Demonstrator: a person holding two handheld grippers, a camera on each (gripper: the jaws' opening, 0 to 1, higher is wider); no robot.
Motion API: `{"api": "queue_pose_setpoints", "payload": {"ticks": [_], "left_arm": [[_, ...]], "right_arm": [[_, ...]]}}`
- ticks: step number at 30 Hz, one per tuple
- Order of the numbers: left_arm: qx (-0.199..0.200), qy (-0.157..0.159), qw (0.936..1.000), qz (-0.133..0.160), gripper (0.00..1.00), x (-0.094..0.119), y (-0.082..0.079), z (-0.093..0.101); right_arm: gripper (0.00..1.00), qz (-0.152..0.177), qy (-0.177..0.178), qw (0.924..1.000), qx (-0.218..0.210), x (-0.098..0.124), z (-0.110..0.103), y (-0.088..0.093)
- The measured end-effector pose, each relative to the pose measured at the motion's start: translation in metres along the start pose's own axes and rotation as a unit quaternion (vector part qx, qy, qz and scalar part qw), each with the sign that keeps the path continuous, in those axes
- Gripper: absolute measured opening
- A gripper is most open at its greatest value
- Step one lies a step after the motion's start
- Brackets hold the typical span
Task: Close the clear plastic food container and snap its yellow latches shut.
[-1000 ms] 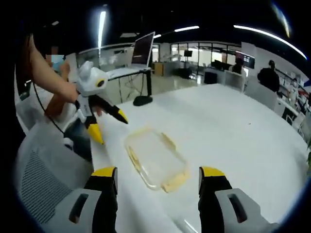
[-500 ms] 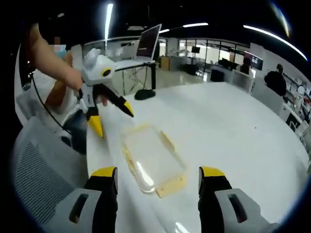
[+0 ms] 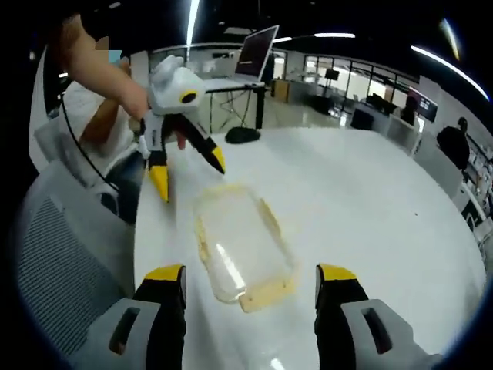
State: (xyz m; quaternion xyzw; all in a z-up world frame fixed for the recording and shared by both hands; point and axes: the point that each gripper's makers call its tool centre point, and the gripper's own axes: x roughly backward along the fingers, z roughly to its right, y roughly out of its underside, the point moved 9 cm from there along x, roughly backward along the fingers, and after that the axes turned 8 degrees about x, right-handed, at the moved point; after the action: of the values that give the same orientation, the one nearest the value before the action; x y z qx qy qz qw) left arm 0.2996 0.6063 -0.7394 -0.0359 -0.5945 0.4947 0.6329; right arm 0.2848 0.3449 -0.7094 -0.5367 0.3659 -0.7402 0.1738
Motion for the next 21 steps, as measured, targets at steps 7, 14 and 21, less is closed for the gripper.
{"api": "queue_pose_setpoints", "payload": {"ticks": [7,14,21], "left_arm": [[-0.016,0.003,0.9998,-0.015,0.73,-0.002,-0.002,-0.006],[-0.047,0.01,0.9981,-0.038,0.73,-0.005,-0.002,-0.012],[-0.089,0.014,0.994,-0.062,0.71,-0.007,-0.003,-0.014]], "right_arm": [[0.68,-0.012,-0.007,0.9998,0.013,-0.003,0.006,0.002],[0.68,-0.023,-0.017,0.9995,0.013,-0.008,0.01,0.005],[0.67,-0.033,-0.032,0.9986,0.025,-0.012,0.01,0.006]]}}
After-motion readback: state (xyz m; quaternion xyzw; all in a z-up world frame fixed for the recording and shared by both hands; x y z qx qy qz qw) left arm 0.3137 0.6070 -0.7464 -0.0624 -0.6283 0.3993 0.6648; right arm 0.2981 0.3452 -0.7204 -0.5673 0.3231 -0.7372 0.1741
